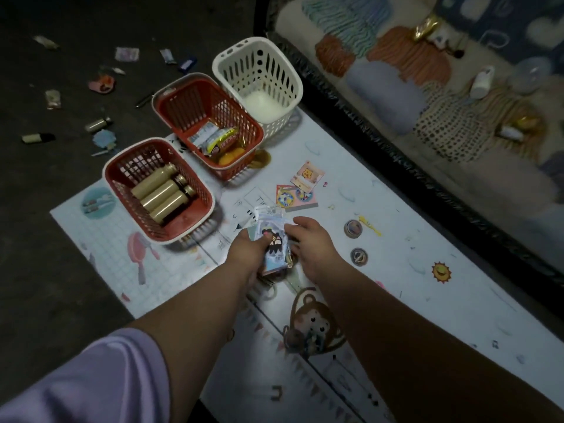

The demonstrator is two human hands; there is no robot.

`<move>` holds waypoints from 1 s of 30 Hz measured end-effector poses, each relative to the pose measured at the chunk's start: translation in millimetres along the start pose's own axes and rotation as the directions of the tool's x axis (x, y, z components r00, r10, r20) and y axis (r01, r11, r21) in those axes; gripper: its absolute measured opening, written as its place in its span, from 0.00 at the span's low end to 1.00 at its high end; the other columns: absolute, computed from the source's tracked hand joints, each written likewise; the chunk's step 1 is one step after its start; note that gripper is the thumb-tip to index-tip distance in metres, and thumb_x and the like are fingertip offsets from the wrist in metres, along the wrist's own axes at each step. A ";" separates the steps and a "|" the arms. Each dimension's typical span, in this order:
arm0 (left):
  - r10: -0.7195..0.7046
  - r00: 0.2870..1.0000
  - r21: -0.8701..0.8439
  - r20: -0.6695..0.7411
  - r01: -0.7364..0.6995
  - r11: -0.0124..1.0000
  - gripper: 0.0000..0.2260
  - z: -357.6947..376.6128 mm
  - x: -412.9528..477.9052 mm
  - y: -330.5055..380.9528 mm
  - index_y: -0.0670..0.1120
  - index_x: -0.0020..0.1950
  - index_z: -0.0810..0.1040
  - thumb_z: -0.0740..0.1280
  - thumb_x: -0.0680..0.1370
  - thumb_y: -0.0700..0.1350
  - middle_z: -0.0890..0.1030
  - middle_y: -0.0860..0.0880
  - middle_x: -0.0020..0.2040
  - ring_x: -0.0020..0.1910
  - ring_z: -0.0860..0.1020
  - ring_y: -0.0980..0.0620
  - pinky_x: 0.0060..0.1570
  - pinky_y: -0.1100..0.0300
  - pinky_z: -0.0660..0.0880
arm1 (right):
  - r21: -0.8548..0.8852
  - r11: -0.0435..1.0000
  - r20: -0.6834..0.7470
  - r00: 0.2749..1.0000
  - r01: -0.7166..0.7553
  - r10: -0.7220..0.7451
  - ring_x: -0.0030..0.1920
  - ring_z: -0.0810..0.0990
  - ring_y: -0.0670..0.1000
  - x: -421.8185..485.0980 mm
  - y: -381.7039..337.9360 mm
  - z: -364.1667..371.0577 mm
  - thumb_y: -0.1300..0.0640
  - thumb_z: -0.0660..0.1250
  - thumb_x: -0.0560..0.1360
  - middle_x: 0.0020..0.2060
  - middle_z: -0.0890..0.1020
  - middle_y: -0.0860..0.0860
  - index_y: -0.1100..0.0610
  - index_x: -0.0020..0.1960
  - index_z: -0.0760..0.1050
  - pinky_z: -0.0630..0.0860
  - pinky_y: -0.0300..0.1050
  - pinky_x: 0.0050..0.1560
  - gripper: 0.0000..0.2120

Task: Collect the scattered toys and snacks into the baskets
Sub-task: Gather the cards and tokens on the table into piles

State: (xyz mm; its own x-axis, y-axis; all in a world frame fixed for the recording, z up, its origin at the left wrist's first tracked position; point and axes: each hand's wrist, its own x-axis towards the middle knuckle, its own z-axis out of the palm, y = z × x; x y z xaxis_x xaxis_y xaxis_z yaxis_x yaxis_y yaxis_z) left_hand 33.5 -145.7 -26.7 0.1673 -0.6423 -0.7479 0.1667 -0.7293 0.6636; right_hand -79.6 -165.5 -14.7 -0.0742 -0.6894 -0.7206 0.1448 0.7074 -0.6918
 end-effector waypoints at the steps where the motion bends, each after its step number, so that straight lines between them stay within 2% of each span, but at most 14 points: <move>1: 0.002 1.000 0.010 -0.020 -0.002 1.000 0.12 0.2 12.0 3.6 0.42 0.60 0.74 0.66 0.78 0.42 0.81 0.40 0.53 0.43 0.79 0.45 0.30 0.61 0.75 | -0.092 0.996 -0.064 0.998 0.009 -0.015 0.46 0.78 0.54 15.5 -1.0 -2.2 0.61 0.67 0.75 0.54 0.77 0.58 0.61 0.67 0.68 0.75 0.43 0.41 0.21; 3: -0.012 1.000 0.016 -0.008 0.012 1.000 0.12 -2.1 31.6 10.5 0.42 0.60 0.74 0.66 0.78 0.42 0.80 0.42 0.49 0.38 0.77 0.47 0.24 0.66 0.72 | -0.315 0.948 -0.137 0.986 0.046 -0.094 0.54 0.75 0.54 45.4 -1.8 -7.4 0.58 0.71 0.73 0.57 0.74 0.56 0.60 0.69 0.67 0.72 0.43 0.48 0.27; 5: -0.031 0.999 0.084 -0.006 0.032 0.996 0.10 -7.4 49.9 17.3 0.43 0.58 0.74 0.66 0.78 0.43 0.81 0.42 0.51 0.40 0.78 0.45 0.34 0.61 0.75 | -0.537 0.836 -0.114 0.972 0.115 -0.207 0.59 0.73 0.55 73.3 -4.4 -11.1 0.59 0.75 0.68 0.61 0.71 0.56 0.57 0.70 0.67 0.74 0.44 0.52 0.33; 7: -0.027 1.000 0.216 -0.016 0.030 0.976 0.08 -13.8 69.6 22.2 0.46 0.54 0.73 0.66 0.77 0.45 0.81 0.41 0.53 0.48 0.80 0.42 0.45 0.54 0.76 | -0.725 0.670 -0.052 0.957 0.161 -0.287 0.64 0.71 0.59 102.3 -12.9 -10.4 0.60 0.77 0.64 0.65 0.68 0.58 0.54 0.72 0.64 0.72 0.51 0.63 0.40; 10: -0.012 1.000 0.347 0.012 0.007 0.938 0.16 -17.6 94.1 26.8 0.45 0.55 0.73 0.68 0.72 0.51 0.81 0.41 0.52 0.52 0.80 0.40 0.54 0.44 0.78 | -0.926 0.372 -0.047 0.952 0.072 -0.302 0.73 0.57 0.60 131.6 -29.0 -7.7 0.60 0.75 0.65 0.75 0.55 0.54 0.47 0.75 0.56 0.63 0.59 0.70 0.44; 12: -0.023 1.000 0.392 0.010 0.017 0.920 0.20 -18.8 110.2 30.3 0.44 0.58 0.73 0.68 0.70 0.54 0.81 0.42 0.51 0.51 0.80 0.41 0.54 0.45 0.78 | -0.987 0.160 -0.061 0.946 -0.010 -0.318 0.75 0.49 0.59 146.0 -40.0 -5.6 0.57 0.72 0.70 0.76 0.47 0.48 0.41 0.74 0.51 0.62 0.68 0.67 0.43; 13: -0.022 1.000 0.400 0.011 0.016 0.916 0.17 -18.3 111.8 31.5 0.44 0.57 0.74 0.68 0.73 0.52 0.80 0.43 0.47 0.49 0.79 0.42 0.52 0.48 0.78 | -0.997 0.074 -0.027 0.951 -0.004 -0.308 0.76 0.45 0.58 150.0 -42.9 -6.4 0.54 0.72 0.70 0.76 0.44 0.47 0.40 0.75 0.47 0.60 0.71 0.66 0.44; 15: -0.016 1.000 0.404 0.027 0.003 0.915 0.12 -17.9 121.7 36.6 0.41 0.56 0.75 0.66 0.76 0.46 0.77 0.44 0.41 0.42 0.75 0.45 0.43 0.54 0.72 | -0.997 -0.044 0.067 0.973 0.058 -0.221 0.76 0.38 0.58 163.4 -53.5 -2.6 0.49 0.75 0.68 0.76 0.38 0.45 0.38 0.75 0.42 0.55 0.74 0.66 0.50; 17: -0.027 0.999 0.428 0.020 0.016 0.904 0.12 -17.7 132.5 37.0 0.40 0.56 0.75 0.65 0.76 0.45 0.78 0.40 0.43 0.41 0.75 0.45 0.40 0.56 0.70 | -0.979 -0.156 0.150 0.982 0.131 -0.119 0.76 0.35 0.58 173.0 -63.7 1.5 0.50 0.77 0.65 0.76 0.35 0.45 0.38 0.75 0.40 0.52 0.76 0.66 0.55; 20: -0.079 0.997 0.485 -0.001 0.069 0.872 0.14 -21.8 144.3 37.4 0.40 0.59 0.73 0.65 0.77 0.45 0.79 0.37 0.52 0.51 0.79 0.39 0.48 0.52 0.77 | -0.961 -0.224 0.176 0.983 0.163 -0.043 0.76 0.37 0.59 184.0 -67.8 6.8 0.53 0.81 0.60 0.76 0.37 0.46 0.38 0.75 0.41 0.56 0.74 0.65 0.60; 23: -0.078 0.997 0.505 0.025 0.054 0.861 0.13 -25.8 150.2 33.6 0.41 0.60 0.73 0.65 0.77 0.45 0.79 0.37 0.51 0.53 0.78 0.37 0.52 0.47 0.78 | -0.959 -0.247 0.197 0.952 0.138 -0.233 0.70 0.57 0.61 183.2 -58.5 8.1 0.49 0.75 0.66 0.72 0.53 0.52 0.41 0.73 0.51 0.70 0.64 0.59 0.44; 25: -0.067 0.997 0.516 0.025 0.045 0.856 0.13 -25.0 148.8 32.0 0.41 0.59 0.72 0.65 0.77 0.45 0.76 0.39 0.46 0.52 0.78 0.37 0.49 0.49 0.77 | -0.970 -0.216 0.177 0.937 0.113 -0.301 0.62 0.65 0.60 177.6 -53.1 7.5 0.48 0.70 0.70 0.65 0.63 0.55 0.46 0.70 0.56 0.73 0.57 0.54 0.33; 28: -0.054 0.998 0.533 0.011 0.040 0.845 0.14 -22.5 144.2 32.6 0.40 0.60 0.72 0.64 0.78 0.46 0.74 0.43 0.43 0.46 0.77 0.41 0.43 0.56 0.71 | -0.992 -0.096 0.104 0.972 0.086 -0.210 0.60 0.68 0.61 167.7 -42.7 5.8 0.49 0.72 0.68 0.59 0.66 0.57 0.52 0.66 0.59 0.72 0.57 0.56 0.33; 30: -0.050 0.999 0.540 0.003 0.040 0.841 0.13 -22.4 142.6 33.9 0.41 0.60 0.72 0.64 0.78 0.46 0.74 0.43 0.43 0.46 0.77 0.41 0.43 0.56 0.71 | -0.995 -0.076 0.076 0.980 0.063 -0.186 0.62 0.66 0.59 162.2 -38.6 6.8 0.48 0.73 0.68 0.60 0.66 0.57 0.54 0.65 0.61 0.70 0.57 0.58 0.32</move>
State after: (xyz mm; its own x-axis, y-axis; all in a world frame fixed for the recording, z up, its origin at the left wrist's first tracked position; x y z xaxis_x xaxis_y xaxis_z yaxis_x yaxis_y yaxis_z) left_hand 84.8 -256.7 -110.6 0.1561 -0.6061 -0.7800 -0.3778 -0.7662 0.5198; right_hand -90.5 -305.7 -104.5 -0.0245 -0.8186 -0.5739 -0.9975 0.0580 -0.0401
